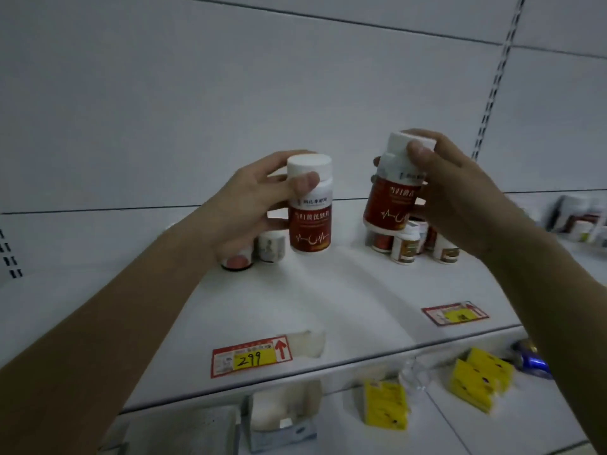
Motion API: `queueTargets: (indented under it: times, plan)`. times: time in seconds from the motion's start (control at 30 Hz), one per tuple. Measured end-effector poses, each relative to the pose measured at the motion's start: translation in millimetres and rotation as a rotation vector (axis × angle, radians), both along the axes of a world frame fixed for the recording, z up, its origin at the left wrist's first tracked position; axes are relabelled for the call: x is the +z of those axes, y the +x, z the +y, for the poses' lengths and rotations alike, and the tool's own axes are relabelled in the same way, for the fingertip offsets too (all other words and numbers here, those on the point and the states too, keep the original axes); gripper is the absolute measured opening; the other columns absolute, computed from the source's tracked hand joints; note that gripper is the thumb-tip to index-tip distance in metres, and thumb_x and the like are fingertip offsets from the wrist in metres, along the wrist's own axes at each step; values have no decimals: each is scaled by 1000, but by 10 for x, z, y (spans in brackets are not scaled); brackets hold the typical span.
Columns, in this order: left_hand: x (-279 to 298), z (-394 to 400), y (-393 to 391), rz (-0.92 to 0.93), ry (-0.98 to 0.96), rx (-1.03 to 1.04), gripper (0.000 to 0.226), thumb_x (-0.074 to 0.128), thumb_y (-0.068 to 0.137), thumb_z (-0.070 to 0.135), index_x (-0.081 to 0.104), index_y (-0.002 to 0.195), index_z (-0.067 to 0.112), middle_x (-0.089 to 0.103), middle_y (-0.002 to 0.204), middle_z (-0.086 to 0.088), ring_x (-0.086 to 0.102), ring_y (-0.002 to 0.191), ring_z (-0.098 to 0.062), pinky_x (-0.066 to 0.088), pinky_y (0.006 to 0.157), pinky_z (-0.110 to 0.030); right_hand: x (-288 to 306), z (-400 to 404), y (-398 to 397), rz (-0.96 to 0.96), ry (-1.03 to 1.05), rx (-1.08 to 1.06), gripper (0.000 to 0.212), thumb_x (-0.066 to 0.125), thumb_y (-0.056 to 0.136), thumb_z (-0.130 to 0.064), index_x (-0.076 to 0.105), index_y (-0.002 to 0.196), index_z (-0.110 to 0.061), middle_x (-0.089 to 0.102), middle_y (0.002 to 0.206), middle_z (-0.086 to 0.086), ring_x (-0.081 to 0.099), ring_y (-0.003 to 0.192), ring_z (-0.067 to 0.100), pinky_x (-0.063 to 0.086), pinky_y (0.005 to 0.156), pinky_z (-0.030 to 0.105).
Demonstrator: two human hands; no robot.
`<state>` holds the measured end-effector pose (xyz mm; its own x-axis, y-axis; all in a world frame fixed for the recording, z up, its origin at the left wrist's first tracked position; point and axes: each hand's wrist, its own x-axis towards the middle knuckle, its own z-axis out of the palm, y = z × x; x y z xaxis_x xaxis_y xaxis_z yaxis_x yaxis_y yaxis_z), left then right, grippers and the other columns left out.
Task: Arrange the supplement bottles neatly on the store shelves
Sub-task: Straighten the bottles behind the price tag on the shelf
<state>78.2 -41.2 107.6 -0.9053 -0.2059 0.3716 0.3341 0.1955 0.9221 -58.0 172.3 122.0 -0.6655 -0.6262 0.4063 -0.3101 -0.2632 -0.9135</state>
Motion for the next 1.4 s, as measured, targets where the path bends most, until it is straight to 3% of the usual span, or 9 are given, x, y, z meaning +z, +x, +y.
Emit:
queueTargets:
  times: [0.13,0.43,0.63,0.77,0.93,1.0,1.1,1.2,1.4]
  plan:
    - [-6,512,-306,-9,20,-62,46,66,76,33,61,122,30,72,108,6,68,105,-13,57,83,-36,67,418,-229,43,41,3,36,57,89,-37,58,124,-29,61,126,4,64,112,20,57,80,34]
    - [-174,1430,-1095,-106,99,-5,50,67,76,31,60,125,29,69,118,1,63,115,-20,53,90,-50,25,1308,-1057,69,75,47,42,60,81,-41,60,122,-31,68,112,-6,69,104,13,58,79,31]
    - [25,2144,-1680,-86,97,-37,45,64,77,32,61,122,30,71,115,2,67,109,-18,57,85,-46,237,2089,-1562,101,82,19,39,59,82,-41,61,120,-31,68,107,-9,67,105,13,56,80,33]
    - [67,2680,-2154,-76,117,-93,49,65,77,33,59,125,29,69,117,-1,66,109,-19,56,87,-47,243,2664,-1850,117,100,-60,37,59,83,-42,63,120,-33,72,103,-13,68,102,9,58,74,25]
    - [-69,3162,-2666,-109,205,-144,55,67,74,32,59,128,25,69,117,1,66,107,-19,56,85,-48,41,3151,-2200,69,109,-208,46,64,78,-41,64,122,-32,71,109,-7,66,107,11,53,88,38]
    - [-166,3259,-2812,-134,306,-159,59,68,72,31,58,129,20,69,111,-1,66,101,-22,56,85,-51,-60,3263,-2314,57,120,-237,46,64,78,-41,63,123,-32,71,109,-6,66,104,9,53,85,35]
    - [-313,3323,-3007,-154,398,-160,59,69,72,33,57,126,13,67,113,-4,64,107,-28,55,85,-56,-199,3349,-2496,61,138,-269,49,63,78,-42,62,126,-32,70,113,-6,67,102,7,53,83,31]
    - [-391,3350,-3174,-146,394,-141,52,68,73,33,59,121,16,66,118,-5,63,110,-28,56,82,-50,-281,3321,-2692,57,151,-269,52,62,77,-43,60,128,-32,68,115,-7,66,102,6,53,84,30]
    - [-490,3297,-3427,-126,333,-81,57,67,74,32,56,129,20,68,122,-2,64,113,-20,56,87,-47,-402,3045,-3107,38,192,-147,51,62,77,-42,59,127,-33,68,115,-11,65,107,7,53,88,33]
